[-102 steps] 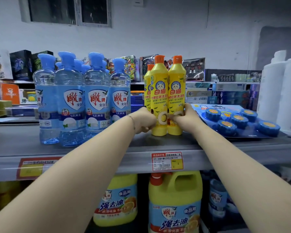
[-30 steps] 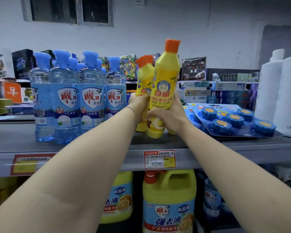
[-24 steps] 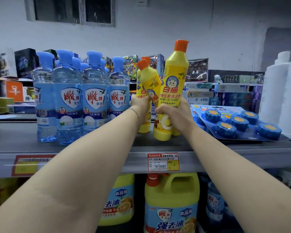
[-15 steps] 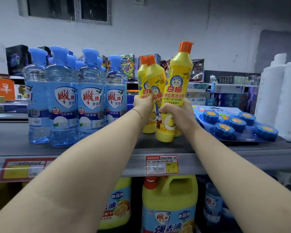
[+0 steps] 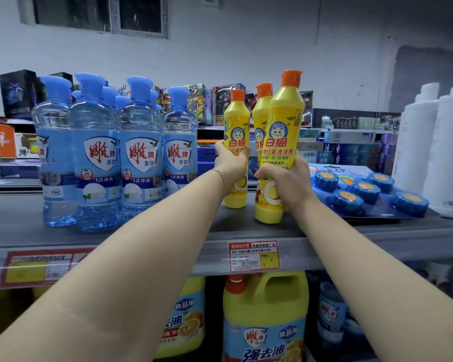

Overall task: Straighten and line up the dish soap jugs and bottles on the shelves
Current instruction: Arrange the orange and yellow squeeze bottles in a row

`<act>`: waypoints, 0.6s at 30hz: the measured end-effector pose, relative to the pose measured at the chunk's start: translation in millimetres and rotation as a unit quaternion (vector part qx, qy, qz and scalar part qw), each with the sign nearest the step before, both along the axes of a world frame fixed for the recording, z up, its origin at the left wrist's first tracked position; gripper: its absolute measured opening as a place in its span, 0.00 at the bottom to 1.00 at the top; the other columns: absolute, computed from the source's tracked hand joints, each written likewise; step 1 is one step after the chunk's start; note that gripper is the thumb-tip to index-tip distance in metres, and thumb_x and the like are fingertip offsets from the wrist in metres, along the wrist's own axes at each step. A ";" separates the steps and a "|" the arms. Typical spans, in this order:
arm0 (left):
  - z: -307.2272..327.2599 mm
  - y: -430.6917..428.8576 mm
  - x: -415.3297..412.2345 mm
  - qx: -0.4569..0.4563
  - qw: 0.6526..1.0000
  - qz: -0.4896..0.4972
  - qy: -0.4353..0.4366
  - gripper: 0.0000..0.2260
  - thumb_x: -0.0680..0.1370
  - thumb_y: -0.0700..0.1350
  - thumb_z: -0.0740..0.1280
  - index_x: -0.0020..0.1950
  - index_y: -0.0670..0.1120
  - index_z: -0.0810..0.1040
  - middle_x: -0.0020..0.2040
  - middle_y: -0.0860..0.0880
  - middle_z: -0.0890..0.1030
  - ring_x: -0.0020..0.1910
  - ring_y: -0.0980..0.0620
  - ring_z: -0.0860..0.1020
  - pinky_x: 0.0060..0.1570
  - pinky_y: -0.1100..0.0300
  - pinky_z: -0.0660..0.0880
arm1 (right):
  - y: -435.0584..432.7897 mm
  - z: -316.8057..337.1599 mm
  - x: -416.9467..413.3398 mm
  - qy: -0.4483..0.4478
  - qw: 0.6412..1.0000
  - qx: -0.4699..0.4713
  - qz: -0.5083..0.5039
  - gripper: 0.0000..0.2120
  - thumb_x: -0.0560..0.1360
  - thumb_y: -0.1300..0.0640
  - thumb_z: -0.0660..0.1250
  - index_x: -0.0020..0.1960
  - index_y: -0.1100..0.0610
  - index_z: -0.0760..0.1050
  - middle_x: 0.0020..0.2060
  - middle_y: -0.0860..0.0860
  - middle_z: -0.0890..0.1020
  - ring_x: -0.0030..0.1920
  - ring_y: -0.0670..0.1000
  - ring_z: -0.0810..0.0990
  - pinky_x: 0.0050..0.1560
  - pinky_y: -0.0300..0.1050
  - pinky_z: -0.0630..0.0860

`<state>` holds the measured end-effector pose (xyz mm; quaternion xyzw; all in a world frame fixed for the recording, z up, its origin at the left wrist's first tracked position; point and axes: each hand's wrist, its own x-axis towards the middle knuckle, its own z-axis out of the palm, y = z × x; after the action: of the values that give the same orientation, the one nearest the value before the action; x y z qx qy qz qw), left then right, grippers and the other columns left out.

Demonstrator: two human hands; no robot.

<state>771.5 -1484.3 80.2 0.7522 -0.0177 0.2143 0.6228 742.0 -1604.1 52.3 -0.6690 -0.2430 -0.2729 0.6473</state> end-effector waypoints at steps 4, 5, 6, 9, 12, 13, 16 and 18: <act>-0.3 -1.3 -5.1 0.047 0.994 0.091 -0.030 0.28 0.80 0.54 0.63 0.74 0.47 0.56 0.69 0.43 0.66 0.66 0.43 0.69 0.63 0.49 0.70 | 1.0 0.5 -2.0 -0.004 1.000 0.009 0.003 0.15 0.62 0.69 0.71 0.47 0.60 0.75 0.39 0.53 0.80 0.41 0.52 0.81 0.42 0.45 0.80; -1.9 -1.4 -10.8 0.067 0.988 0.126 -0.060 0.25 0.80 0.55 0.62 0.72 0.46 0.60 0.68 0.44 0.66 0.66 0.44 0.67 0.60 0.52 0.69 | 0.8 1.1 -2.3 -0.006 1.000 0.013 0.004 0.16 0.62 0.70 0.71 0.48 0.60 0.75 0.39 0.53 0.80 0.40 0.51 0.80 0.41 0.44 0.80; -3.9 -2.2 -18.5 0.085 0.980 0.149 -0.101 0.21 0.80 0.56 0.61 0.67 0.45 0.65 0.65 0.44 0.68 0.64 0.46 0.67 0.57 0.55 0.68 | 0.5 1.6 -2.4 -0.007 1.000 0.018 0.004 0.18 0.62 0.70 0.71 0.50 0.61 0.75 0.39 0.53 0.80 0.40 0.50 0.80 0.40 0.43 0.79; -10.2 -8.0 -40.5 0.085 0.980 0.045 -0.177 0.17 0.78 0.59 0.63 0.55 0.46 0.73 0.52 0.48 0.75 0.52 0.51 0.75 0.46 0.60 0.75 | -0.3 0.5 0.5 -0.002 0.999 0.032 0.023 0.25 0.61 0.67 0.71 0.57 0.58 0.74 0.44 0.55 0.82 0.43 0.52 0.83 0.42 0.46 0.81; -4.5 -19.4 -56.9 0.074 0.986 -0.098 -0.113 0.19 0.74 0.57 0.70 0.56 0.46 0.75 0.46 0.51 0.79 0.43 0.56 0.78 0.35 0.67 0.74 | 0.8 -1.6 3.7 0.003 0.998 0.043 0.052 0.31 0.62 0.65 0.70 0.64 0.52 0.71 0.52 0.54 0.83 0.49 0.52 0.84 0.46 0.49 0.82; -1.2 -21.9 -58.8 0.068 0.987 -0.109 -0.097 0.18 0.73 0.55 0.73 0.56 0.46 0.75 0.45 0.52 0.80 0.43 0.57 0.79 0.35 0.67 0.74 | 0.4 -0.7 4.3 0.004 0.997 0.040 0.058 0.33 0.63 0.65 0.70 0.67 0.51 0.69 0.53 0.53 0.82 0.50 0.50 0.83 0.46 0.47 0.82; 6.2 -24.7 -60.1 0.048 0.991 -0.087 -0.084 0.18 0.70 0.49 0.76 0.56 0.45 0.76 0.46 0.50 0.81 0.46 0.52 0.81 0.40 0.61 0.78 | -5.1 3.2 8.6 0.063 0.995 0.016 0.072 0.49 0.59 0.60 0.73 0.74 0.48 0.54 0.59 0.51 0.78 0.55 0.50 0.82 0.51 0.48 0.80; 6.9 -25.2 -60.0 0.055 0.993 -0.068 -0.081 0.18 0.71 0.49 0.76 0.56 0.45 0.75 0.48 0.49 0.80 0.47 0.51 0.80 0.42 0.59 0.78 | -9.7 4.7 9.8 0.101 0.993 -0.024 0.059 0.57 0.55 0.53 0.77 0.74 0.39 0.48 0.64 0.49 0.73 0.60 0.52 0.78 0.58 0.55 0.77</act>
<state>711.4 -1509.6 87.1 0.7627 -0.1310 0.2309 0.5898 751.7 -1613.8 57.0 -0.6927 -0.2217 -0.1589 0.6677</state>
